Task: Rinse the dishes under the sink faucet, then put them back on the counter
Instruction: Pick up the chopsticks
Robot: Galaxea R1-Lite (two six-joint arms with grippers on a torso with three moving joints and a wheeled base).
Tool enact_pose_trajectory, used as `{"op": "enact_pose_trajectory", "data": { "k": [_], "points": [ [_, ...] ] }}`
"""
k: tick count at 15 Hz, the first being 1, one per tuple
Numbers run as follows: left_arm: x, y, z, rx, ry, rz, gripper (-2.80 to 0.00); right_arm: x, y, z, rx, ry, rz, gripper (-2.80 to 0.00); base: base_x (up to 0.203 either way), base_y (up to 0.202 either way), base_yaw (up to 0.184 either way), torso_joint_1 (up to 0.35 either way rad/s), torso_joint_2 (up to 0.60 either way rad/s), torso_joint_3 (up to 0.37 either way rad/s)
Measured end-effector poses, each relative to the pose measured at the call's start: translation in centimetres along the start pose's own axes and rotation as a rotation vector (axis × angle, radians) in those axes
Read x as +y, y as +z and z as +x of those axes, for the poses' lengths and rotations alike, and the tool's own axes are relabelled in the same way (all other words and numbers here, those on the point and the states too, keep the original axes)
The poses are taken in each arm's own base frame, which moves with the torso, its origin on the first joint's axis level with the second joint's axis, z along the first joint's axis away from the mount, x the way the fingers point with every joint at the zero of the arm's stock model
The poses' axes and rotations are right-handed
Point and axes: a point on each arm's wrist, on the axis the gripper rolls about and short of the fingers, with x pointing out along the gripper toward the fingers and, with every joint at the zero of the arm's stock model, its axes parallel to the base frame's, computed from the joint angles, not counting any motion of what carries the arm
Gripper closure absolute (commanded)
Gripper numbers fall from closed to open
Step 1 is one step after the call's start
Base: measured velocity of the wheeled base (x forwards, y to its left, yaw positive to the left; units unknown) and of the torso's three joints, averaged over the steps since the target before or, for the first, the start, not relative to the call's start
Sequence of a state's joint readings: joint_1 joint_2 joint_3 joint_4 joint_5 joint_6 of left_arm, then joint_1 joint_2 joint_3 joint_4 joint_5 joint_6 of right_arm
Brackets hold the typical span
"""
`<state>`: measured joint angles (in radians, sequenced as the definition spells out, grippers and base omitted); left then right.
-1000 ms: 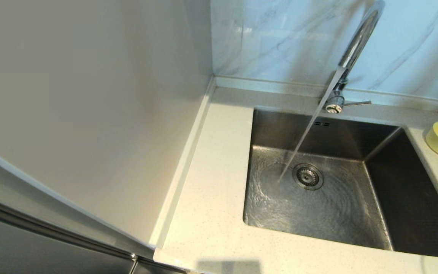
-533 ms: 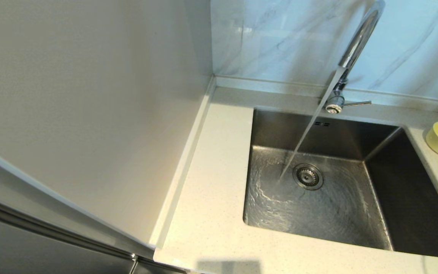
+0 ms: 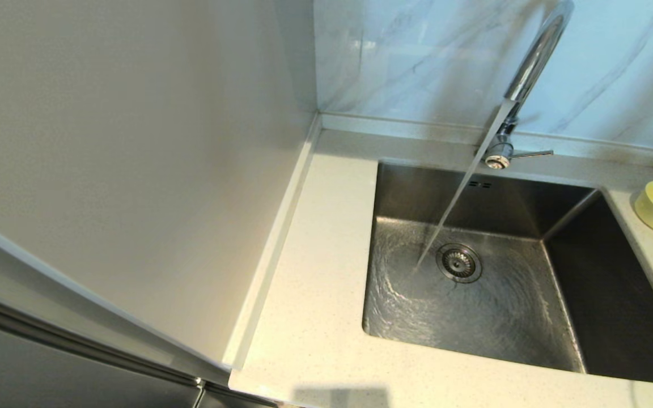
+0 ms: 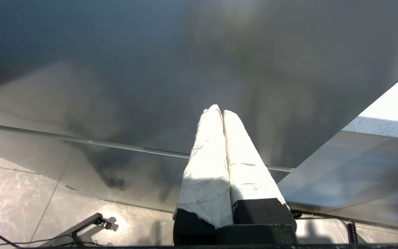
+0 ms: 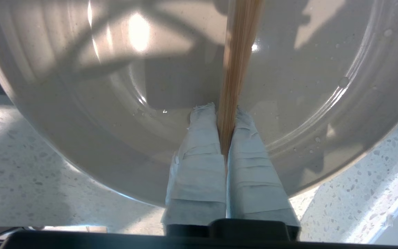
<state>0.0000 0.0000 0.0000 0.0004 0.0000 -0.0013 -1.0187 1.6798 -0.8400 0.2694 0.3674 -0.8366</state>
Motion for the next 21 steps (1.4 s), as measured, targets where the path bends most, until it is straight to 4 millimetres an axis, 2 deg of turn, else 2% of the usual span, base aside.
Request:
{"op": "enact_pose_trajectory", "data": {
  "k": [21],
  "points": [
    [0.0,0.0,0.0,0.000,0.000,0.000,0.00,-0.2,0.8,-1.6,-0.051,-0.053,-0.017,0.00,0.000,0.000,0.000,0.000,0.00,0.000]
  ]
}}
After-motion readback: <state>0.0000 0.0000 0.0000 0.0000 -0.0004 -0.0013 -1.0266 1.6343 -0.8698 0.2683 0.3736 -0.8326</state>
